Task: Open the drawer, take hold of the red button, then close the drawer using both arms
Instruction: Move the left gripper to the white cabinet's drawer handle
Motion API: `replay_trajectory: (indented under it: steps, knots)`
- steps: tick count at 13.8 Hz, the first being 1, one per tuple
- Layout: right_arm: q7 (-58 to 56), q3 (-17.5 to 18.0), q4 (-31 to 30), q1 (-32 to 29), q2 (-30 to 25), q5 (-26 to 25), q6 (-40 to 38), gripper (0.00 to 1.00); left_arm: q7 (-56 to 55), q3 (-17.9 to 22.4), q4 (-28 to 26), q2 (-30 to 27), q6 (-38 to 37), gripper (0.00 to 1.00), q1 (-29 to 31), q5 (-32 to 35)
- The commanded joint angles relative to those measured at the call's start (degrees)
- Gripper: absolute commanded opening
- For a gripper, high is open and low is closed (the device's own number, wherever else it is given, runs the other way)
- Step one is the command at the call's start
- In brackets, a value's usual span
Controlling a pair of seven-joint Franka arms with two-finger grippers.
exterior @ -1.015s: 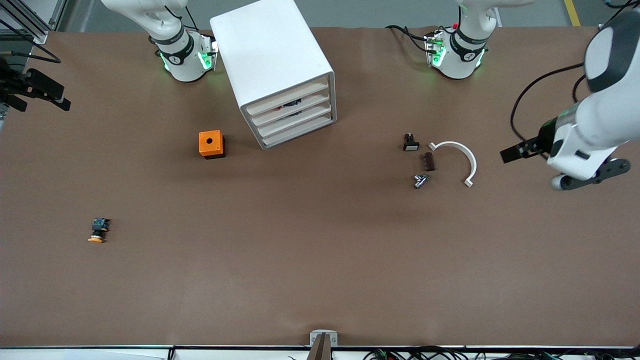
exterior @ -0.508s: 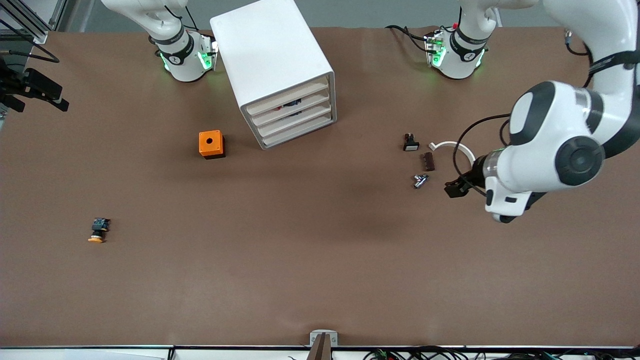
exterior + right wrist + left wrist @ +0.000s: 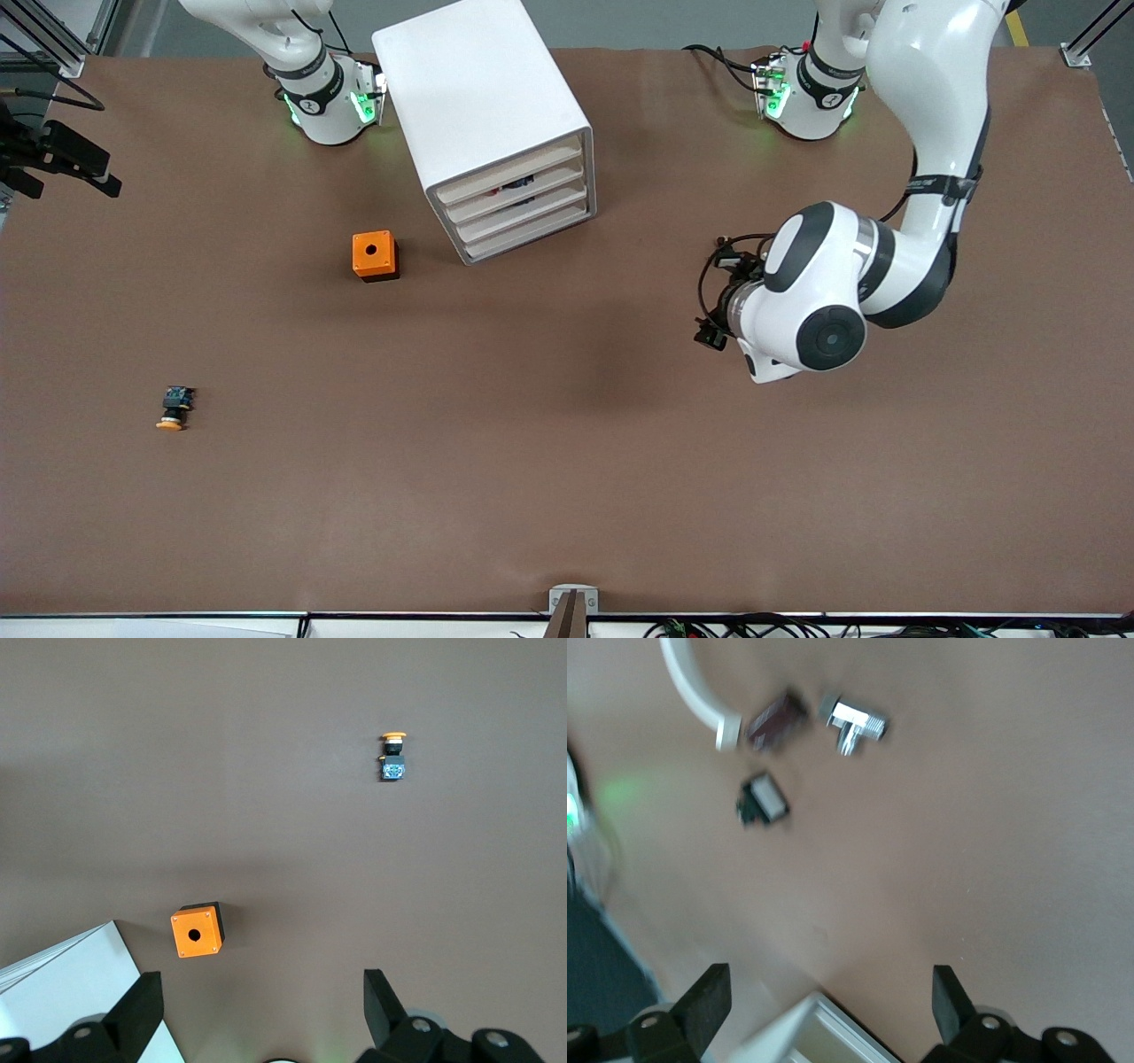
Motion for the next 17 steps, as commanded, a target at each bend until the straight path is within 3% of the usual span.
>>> replay_trajectory:
  steps: [1,7,10,12,14,17]
  knots:
    - [0.2,0.1,-1.1,0.2,-1.3,-0.7,0.4,1.00,-11.2,0.3,1.6,4.0,-0.7,1.00,0.0,-6.3]
    - [0.2,0.2,-1.1,0.2,-1.3,-0.7,0.3,1.00,-21.2,0.3,0.6,8.5,-0.8,0.99,-2.2,-21.1]
    - [0.2,0.4,-1.1,0.5,-1.2,-0.7,0.4,1.00,-31.4,0.3,0.4,10.9,-0.9,0.88,-4.7,-30.4]
    - [0.2,0.4,-1.1,0.5,-1.2,-0.7,0.4,1.00,-37.1,0.3,0.4,11.3,-1.0,0.81,-8.4,-31.9]
    - [0.2,0.4,-1.1,0.5,-1.2,-0.7,0.4,1.00,-40.5,0.3,0.6,12.9,-0.9,0.66,-11.6,-37.3]
    - [0.2,0.4,-1.1,0.5,-1.2,-0.7,0.3,1.00,-42.8,0.3,0.6,13.1,-0.7,0.64,-13.8,-40.3]
